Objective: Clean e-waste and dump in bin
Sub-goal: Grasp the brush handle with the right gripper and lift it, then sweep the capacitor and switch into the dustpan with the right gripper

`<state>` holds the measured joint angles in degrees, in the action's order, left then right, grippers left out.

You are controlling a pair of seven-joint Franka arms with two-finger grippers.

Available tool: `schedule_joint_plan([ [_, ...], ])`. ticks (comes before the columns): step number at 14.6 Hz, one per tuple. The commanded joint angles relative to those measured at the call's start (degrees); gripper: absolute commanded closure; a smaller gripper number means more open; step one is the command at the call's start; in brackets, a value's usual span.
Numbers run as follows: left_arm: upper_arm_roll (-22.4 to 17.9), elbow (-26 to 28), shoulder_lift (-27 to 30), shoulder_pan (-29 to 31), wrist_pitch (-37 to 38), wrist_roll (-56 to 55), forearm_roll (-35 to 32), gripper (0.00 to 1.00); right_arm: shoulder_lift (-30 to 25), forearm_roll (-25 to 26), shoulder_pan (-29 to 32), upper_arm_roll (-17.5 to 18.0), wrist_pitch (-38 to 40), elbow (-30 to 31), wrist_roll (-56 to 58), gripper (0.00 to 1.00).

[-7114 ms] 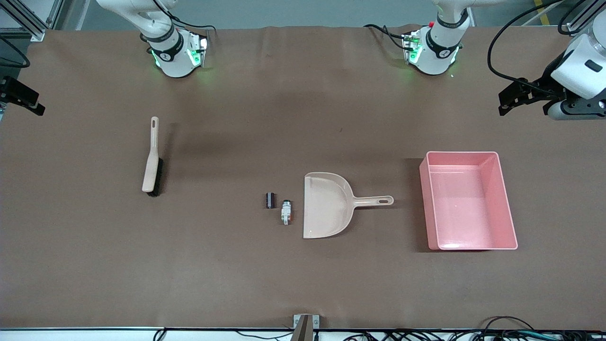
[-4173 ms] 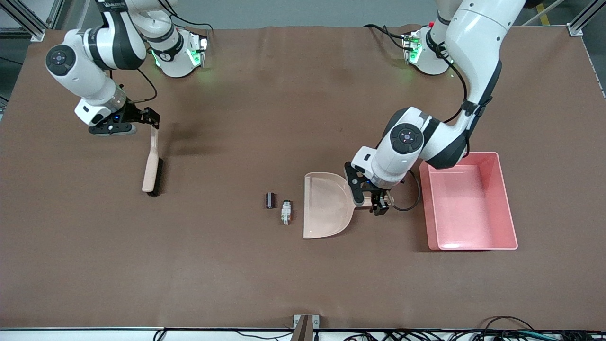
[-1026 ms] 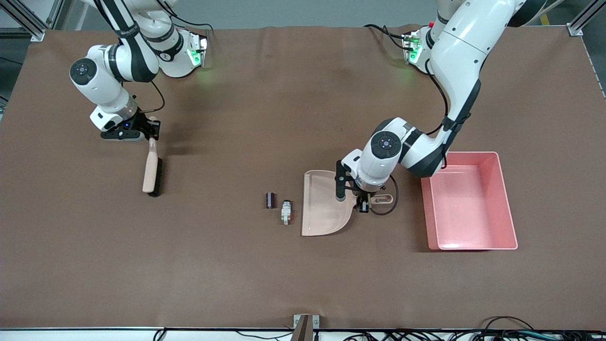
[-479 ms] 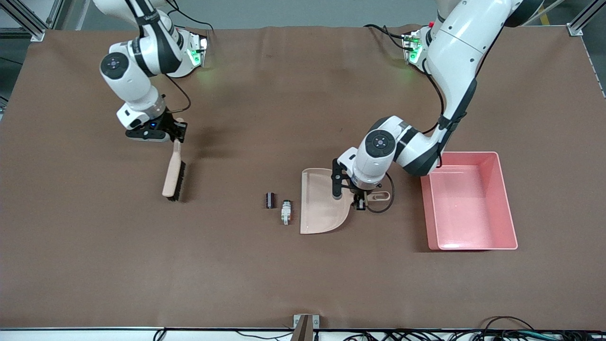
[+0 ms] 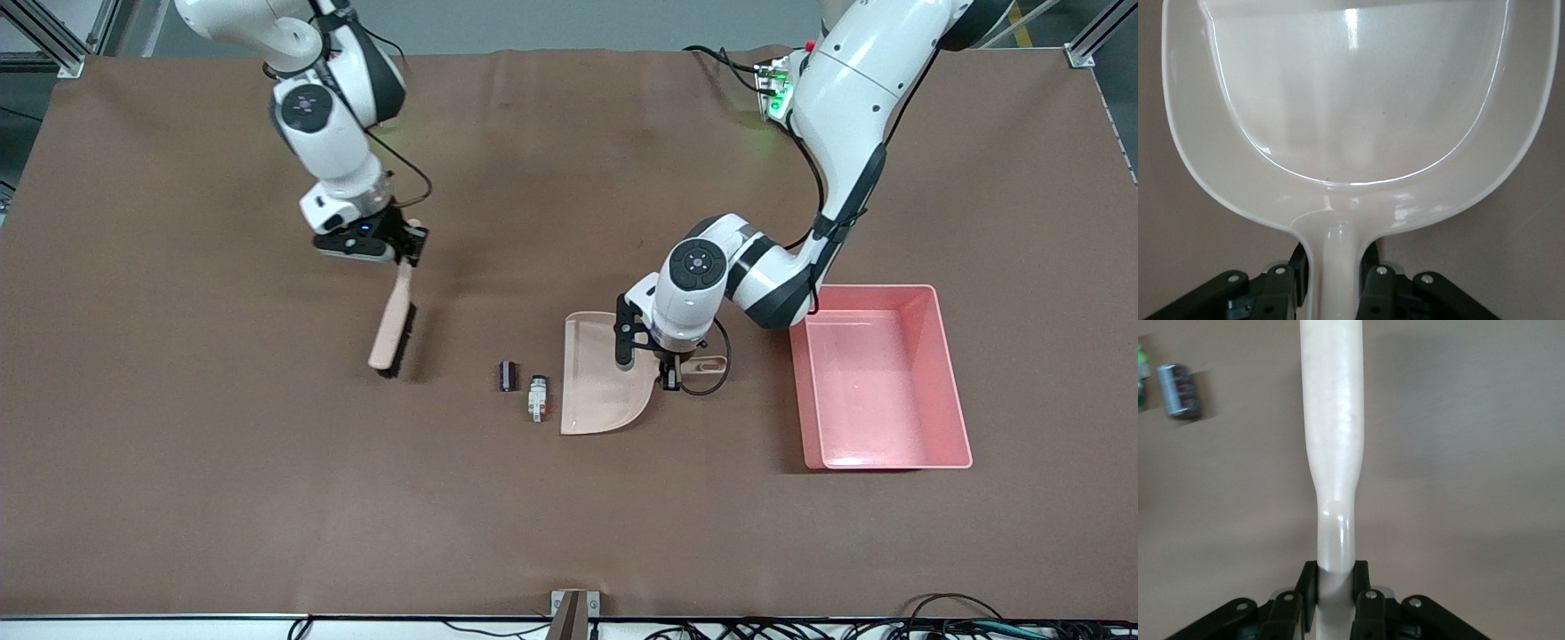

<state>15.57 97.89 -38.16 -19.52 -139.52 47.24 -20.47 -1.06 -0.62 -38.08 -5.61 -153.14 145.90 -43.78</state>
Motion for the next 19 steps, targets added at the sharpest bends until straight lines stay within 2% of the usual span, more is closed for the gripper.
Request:
schedule_joint_plan([
  [1, -0.19, -1.39, -1.13, -0.43, 1.18, -0.91, -1.24, 0.86, 9.65, -2.44, -4.62, -0.46, 0.21, -9.82, -4.81, 1.00],
  [5, -0.28, -1.39, -1.21, -0.60, 1.09, -3.21, -1.32, 0.86, 17.39, -2.98, -6.48, -0.46, 0.47, -17.92, -5.44, 1.00],
  [19, -0.28, -1.83, -1.65, -1.04, 1.09, -3.21, -1.32, 0.86, 31.99, -3.16, -11.31, -0.19, 6.80, -38.05, -6.94, 1.00],
])
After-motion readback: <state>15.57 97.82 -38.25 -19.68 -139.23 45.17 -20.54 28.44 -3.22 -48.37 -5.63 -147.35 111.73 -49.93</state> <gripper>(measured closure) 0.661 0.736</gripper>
